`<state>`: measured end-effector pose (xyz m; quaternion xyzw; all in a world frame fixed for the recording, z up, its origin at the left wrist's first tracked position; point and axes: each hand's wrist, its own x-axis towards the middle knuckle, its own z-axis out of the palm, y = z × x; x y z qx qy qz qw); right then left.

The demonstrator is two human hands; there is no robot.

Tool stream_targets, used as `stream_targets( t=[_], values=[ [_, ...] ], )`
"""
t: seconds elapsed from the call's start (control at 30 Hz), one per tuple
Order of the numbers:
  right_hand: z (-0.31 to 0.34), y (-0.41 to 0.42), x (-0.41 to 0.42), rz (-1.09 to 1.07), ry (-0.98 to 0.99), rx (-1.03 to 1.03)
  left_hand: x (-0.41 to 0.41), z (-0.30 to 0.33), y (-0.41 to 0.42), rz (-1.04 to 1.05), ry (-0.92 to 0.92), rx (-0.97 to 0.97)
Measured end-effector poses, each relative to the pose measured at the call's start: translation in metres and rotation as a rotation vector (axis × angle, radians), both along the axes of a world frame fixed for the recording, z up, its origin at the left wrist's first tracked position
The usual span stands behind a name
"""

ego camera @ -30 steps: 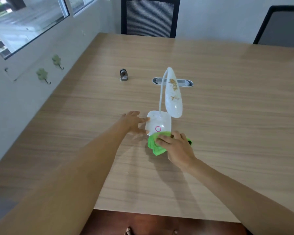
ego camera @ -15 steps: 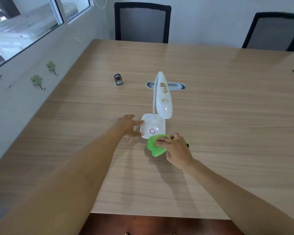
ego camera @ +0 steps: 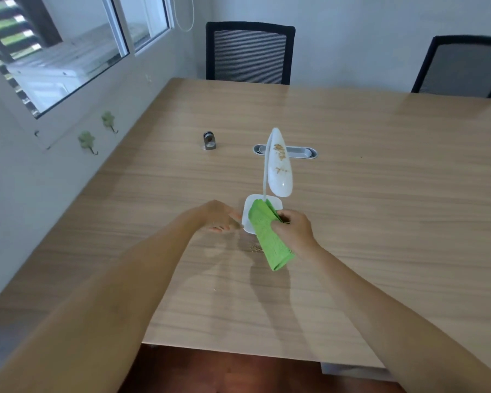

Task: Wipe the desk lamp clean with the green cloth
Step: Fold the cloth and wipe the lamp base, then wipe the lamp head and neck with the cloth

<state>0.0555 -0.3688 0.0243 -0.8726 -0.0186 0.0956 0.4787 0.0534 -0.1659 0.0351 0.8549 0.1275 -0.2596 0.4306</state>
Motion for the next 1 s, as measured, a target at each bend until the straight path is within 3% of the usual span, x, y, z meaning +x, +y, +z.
stream_targets(
  t=[0.1,0.23,0.57,0.63,0.77,0.9,1.0],
  values=[
    [0.005,0.008,0.003,0.048,0.138,0.049,-0.004,0.0,0.006,0.092,0.037,-0.132],
    [0.013,0.016,0.004,0.217,0.179,0.042,-0.009,0.005,0.007,0.055,0.018,-0.21],
    [0.019,0.003,0.019,0.433,0.287,-0.159,-0.01,0.002,0.029,0.17,0.059,-0.4],
    [0.017,0.0,0.02,0.414,0.309,-0.11,-0.012,0.0,0.031,0.167,0.076,-0.319],
    [0.012,0.006,0.019,0.449,0.262,-0.084,-0.012,0.006,0.02,-0.072,-0.049,0.162],
    [0.008,0.015,0.018,0.466,0.22,-0.044,-0.008,0.018,-0.001,-0.313,-0.095,0.338],
    [-0.001,0.011,0.02,0.31,0.142,0.069,-0.004,0.023,0.007,-0.257,-0.166,0.368]
  ],
)
